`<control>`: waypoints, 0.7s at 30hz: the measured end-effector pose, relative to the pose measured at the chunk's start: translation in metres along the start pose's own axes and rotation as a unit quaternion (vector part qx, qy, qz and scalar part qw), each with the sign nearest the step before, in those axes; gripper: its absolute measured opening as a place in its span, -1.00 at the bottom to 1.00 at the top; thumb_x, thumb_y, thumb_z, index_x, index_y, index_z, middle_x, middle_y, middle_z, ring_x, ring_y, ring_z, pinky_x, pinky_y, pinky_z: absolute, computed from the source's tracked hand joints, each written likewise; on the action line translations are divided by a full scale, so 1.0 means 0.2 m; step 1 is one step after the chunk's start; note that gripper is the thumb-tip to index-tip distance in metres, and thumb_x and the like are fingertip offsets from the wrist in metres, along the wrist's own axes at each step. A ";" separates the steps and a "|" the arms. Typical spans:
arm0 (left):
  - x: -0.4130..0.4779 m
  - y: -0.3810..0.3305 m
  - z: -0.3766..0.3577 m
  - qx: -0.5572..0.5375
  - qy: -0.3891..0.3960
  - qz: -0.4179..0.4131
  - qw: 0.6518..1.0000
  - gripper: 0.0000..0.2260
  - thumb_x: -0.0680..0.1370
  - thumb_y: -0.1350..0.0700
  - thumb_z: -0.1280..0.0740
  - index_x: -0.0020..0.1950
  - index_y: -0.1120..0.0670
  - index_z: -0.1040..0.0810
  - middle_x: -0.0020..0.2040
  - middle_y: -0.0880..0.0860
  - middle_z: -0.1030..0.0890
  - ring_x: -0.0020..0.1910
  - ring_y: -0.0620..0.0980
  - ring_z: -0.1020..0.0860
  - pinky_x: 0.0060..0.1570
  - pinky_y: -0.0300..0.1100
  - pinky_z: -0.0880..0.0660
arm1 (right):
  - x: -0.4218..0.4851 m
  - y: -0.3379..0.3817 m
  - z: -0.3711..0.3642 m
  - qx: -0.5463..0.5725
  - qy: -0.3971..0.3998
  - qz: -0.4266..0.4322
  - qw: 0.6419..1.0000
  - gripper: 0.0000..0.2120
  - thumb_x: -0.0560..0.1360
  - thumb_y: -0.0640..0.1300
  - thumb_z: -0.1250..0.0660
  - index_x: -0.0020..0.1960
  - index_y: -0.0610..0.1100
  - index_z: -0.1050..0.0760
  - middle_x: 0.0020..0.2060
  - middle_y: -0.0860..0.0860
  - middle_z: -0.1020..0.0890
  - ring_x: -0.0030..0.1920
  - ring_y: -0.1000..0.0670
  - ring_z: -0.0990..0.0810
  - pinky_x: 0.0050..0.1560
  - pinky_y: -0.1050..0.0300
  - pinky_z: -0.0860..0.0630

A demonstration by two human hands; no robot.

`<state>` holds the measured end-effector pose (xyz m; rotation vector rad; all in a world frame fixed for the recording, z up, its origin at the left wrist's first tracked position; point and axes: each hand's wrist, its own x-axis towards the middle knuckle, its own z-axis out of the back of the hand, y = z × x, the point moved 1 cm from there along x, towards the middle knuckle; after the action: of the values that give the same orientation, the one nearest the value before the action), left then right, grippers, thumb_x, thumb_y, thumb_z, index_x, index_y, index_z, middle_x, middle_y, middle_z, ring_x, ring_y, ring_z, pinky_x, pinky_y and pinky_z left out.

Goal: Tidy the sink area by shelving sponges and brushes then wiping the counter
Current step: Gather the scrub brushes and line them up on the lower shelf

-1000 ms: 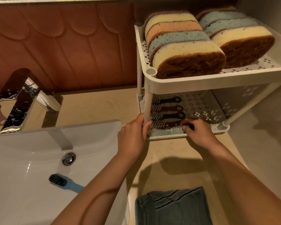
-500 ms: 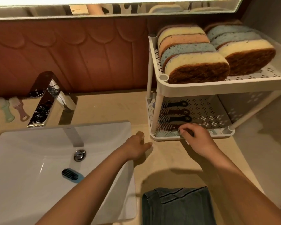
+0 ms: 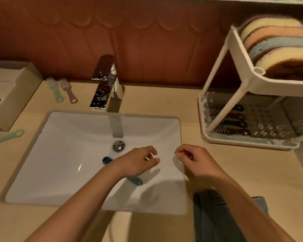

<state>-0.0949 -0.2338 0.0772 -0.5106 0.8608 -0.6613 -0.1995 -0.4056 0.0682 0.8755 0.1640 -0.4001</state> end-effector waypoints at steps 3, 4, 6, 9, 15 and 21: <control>-0.13 0.18 0.08 -0.025 -0.014 0.027 0.999 -0.66 0.59 -0.07 -0.18 0.32 0.03 -0.38 0.09 -0.04 -0.47 0.05 -0.10 -0.46 0.02 -0.27 -0.36 | 0.05 0.14 -0.18 -0.017 0.028 0.030 0.999 -0.85 0.55 -0.05 -0.21 -0.01 0.01 -0.55 -0.13 0.10 -0.61 -0.11 0.09 -0.55 -0.01 0.12 -0.52; -0.17 0.25 0.11 -0.034 -0.019 0.037 0.999 -0.66 0.58 -0.07 -0.18 0.31 0.02 -0.39 0.07 -0.05 -0.48 0.04 -0.10 -0.47 0.01 -0.27 -0.37 | 0.07 0.20 -0.25 -0.023 0.038 0.040 0.998 -0.85 0.55 -0.05 -0.21 -0.01 0.02 -0.55 -0.14 0.11 -0.61 -0.12 0.09 -0.55 -0.02 0.11 -0.53; -0.23 0.36 0.16 -0.035 -0.030 0.047 0.998 -0.67 0.58 -0.06 -0.19 0.29 0.04 -0.41 0.06 -0.04 -0.51 0.02 -0.08 -0.50 -0.04 -0.27 -0.37 | 0.11 0.29 -0.36 -0.034 0.055 0.047 0.997 -0.85 0.55 -0.05 -0.21 -0.03 0.03 -0.56 -0.14 0.12 -0.62 -0.13 0.10 -0.55 -0.02 0.09 -0.53; -0.33 0.52 0.23 -0.035 -0.053 0.060 0.996 -0.71 0.58 -0.05 -0.19 0.24 0.06 -0.45 0.08 0.00 -0.55 0.05 -0.03 -0.51 -0.03 -0.24 -0.41 | 0.17 0.43 -0.50 -0.044 0.081 0.064 0.994 -0.85 0.54 -0.08 -0.21 -0.05 0.02 -0.56 -0.14 0.11 -0.63 -0.14 0.10 -0.57 -0.02 0.07 -0.54; -0.57 0.91 0.40 -0.064 -0.124 0.116 0.983 -0.66 0.58 -0.07 -0.17 0.29 0.04 -0.43 0.27 0.02 -0.49 0.19 -0.03 -0.47 0.16 -0.17 -0.40 | 0.29 0.75 -0.84 -0.054 0.133 0.103 0.984 -0.82 0.55 -0.11 -0.18 -0.02 -0.02 -0.57 -0.15 0.11 -0.63 -0.15 0.13 -0.56 -0.06 0.12 -0.51; -0.71 1.23 0.58 -0.081 -0.232 0.155 0.957 -0.68 0.59 0.01 -0.20 0.31 0.07 -0.43 0.34 0.06 -0.42 0.28 0.03 -0.42 0.15 -0.23 -0.31 | 0.43 0.99 -1.08 -0.061 0.157 0.116 0.979 -0.84 0.54 -0.13 -0.21 -0.03 -0.08 -0.57 -0.21 0.12 -0.60 -0.19 0.09 -0.56 -0.04 0.10 -0.49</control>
<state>0.0111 0.0539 0.0565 -0.6308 0.5321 -0.1682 -0.0355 -0.1484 0.0456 0.8216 0.3698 -0.0303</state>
